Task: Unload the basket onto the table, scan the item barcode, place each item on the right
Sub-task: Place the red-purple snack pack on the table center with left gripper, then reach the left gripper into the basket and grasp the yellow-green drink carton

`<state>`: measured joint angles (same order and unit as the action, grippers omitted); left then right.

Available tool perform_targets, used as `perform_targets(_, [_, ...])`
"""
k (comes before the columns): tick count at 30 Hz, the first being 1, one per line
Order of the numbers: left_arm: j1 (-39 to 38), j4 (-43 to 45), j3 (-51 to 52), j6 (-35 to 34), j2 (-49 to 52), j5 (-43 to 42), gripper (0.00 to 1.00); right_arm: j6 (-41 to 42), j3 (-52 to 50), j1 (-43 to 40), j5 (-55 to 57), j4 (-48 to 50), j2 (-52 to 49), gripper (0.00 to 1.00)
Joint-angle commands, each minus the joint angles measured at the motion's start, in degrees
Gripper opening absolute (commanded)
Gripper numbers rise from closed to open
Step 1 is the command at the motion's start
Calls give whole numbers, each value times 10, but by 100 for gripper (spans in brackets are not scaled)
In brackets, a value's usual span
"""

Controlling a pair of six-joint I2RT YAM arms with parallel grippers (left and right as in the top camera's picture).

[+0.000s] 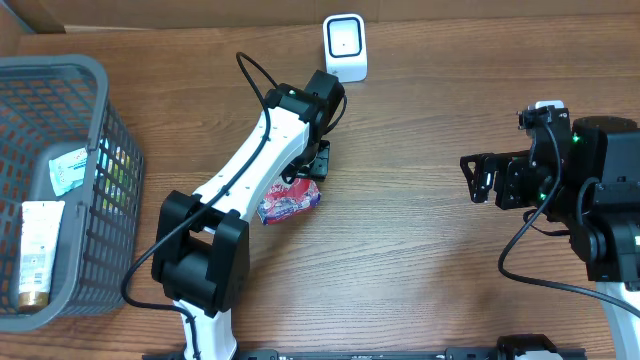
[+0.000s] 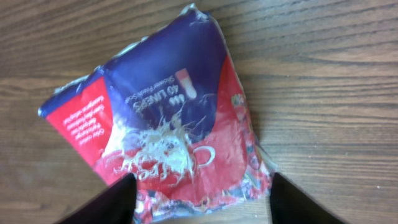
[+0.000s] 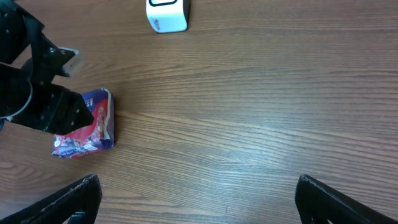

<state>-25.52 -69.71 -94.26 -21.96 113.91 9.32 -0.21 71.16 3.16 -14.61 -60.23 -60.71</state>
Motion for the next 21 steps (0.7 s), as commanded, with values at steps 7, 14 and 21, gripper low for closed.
perform_targets(7, [36,-135,-247,1,-26,19,65,-3,12,3,4,0,-10,100])
perform_targets(14, [148,-258,-472,1,-74,37,67,-3,12,3,4,-8,-35,100])
perform_targets(21, [339,-271,-493,1,-147,19,78,-3,12,3,4,-7,-43,100])
